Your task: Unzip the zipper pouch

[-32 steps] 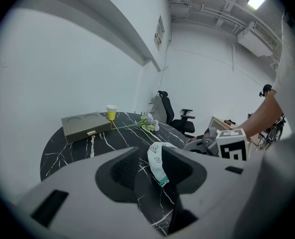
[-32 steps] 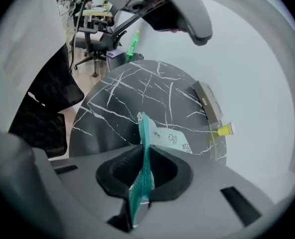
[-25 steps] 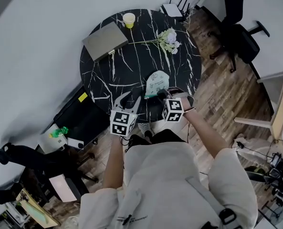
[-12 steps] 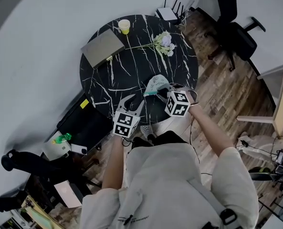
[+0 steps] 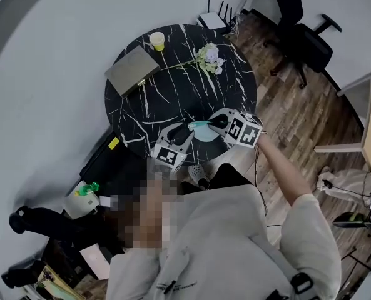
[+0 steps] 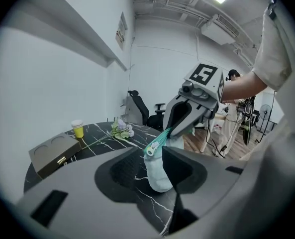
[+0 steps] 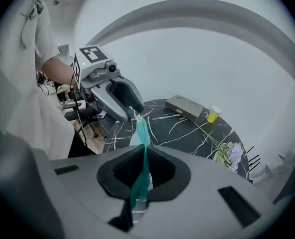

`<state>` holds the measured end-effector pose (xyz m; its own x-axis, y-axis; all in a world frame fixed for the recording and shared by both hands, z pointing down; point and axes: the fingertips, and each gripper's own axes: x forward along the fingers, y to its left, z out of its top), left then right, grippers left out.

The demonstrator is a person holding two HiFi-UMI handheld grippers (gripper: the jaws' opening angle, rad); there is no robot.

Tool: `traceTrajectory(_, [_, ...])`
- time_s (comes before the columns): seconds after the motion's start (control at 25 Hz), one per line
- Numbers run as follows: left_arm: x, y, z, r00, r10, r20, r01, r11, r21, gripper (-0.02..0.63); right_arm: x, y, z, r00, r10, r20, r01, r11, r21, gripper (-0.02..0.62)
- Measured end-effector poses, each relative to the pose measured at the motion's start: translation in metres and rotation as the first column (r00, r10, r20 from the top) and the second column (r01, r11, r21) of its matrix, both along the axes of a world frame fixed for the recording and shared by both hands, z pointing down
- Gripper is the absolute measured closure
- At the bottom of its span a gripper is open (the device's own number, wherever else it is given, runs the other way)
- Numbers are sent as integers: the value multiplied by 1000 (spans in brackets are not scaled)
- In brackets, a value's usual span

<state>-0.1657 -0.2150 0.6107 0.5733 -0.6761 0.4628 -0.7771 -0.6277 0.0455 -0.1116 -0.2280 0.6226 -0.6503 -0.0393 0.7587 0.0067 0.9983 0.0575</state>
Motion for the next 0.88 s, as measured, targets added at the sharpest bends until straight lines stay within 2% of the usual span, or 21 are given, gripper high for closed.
traceTrajectory(0.24, [18,-3,-9,999,46,12,-46,998,32,448,-1,5,-29,990,43,133,-34,997,-72,571])
traceTrajectory(0.44, [24,-15,-20,1000,16,3,-17,998,68,475,6,-3,-43,978,86,189,-65,991,-114,571])
traceTrajectory(0.72, [23,-30,-37,997,-22,-69,27,997,70,546,7,-16,-58,959,109,262,-71,986,-151,571])
traceTrajectory(0.88, [24,-34,-42,998,-35,-48,39,996,76,563,7,-22,-59,945,151,290,-104,980,-170,571])
